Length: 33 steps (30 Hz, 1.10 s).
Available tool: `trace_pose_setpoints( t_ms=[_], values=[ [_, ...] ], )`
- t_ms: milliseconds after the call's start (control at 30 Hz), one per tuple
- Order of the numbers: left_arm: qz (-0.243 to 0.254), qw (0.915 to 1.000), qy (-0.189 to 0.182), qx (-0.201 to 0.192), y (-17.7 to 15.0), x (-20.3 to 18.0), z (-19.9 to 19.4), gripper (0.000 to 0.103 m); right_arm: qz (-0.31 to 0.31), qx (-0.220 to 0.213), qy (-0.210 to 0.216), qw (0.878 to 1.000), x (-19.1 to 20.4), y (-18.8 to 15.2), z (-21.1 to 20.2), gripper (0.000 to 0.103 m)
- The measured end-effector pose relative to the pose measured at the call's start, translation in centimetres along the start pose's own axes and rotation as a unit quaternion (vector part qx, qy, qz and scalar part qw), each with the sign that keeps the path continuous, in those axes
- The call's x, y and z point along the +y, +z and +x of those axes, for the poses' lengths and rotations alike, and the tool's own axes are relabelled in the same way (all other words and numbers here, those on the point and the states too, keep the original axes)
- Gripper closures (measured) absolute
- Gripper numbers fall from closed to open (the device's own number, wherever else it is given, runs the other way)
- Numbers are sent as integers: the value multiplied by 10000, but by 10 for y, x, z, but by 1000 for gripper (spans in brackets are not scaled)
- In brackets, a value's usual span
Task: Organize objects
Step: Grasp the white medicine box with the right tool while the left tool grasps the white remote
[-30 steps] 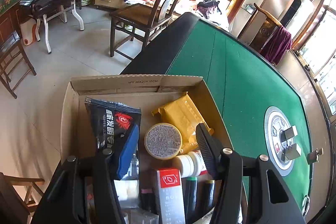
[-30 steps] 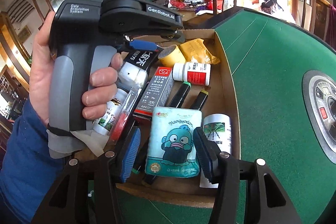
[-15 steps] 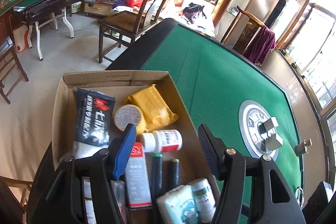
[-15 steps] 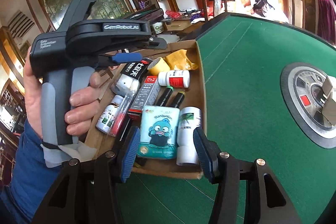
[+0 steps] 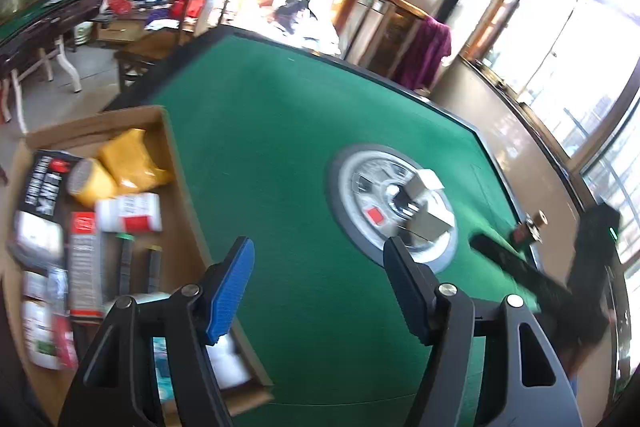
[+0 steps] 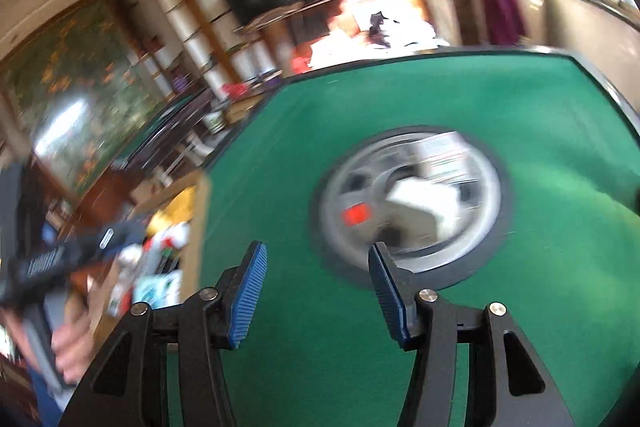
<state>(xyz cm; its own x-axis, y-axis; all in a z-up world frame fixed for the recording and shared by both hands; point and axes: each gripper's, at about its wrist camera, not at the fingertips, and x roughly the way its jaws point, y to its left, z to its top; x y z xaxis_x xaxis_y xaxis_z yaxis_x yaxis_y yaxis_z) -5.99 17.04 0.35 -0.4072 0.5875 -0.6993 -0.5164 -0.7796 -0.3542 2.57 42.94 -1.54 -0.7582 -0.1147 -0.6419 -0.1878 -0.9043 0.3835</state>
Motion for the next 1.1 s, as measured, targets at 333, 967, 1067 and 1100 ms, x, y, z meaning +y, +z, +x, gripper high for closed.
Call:
trace_pose_setpoints(
  t_ms=[333, 967, 1067, 1100],
  values=[
    [133, 9996, -32, 246, -16, -41, 66, 37, 877, 249, 61, 9958, -72, 37, 62, 40],
    [319, 9983, 203, 433, -20, -47, 83, 37, 847, 104, 636, 9943, -64, 21, 21, 40],
    [550, 9966, 354, 498, -13, -74, 92, 37, 1224, -110, 364, 9918, -83, 23, 10, 40],
    [603, 9958, 454, 519, -9, -81, 97, 37, 1276, -170, 299, 9912, -87, 24, 6, 40]
  ],
)
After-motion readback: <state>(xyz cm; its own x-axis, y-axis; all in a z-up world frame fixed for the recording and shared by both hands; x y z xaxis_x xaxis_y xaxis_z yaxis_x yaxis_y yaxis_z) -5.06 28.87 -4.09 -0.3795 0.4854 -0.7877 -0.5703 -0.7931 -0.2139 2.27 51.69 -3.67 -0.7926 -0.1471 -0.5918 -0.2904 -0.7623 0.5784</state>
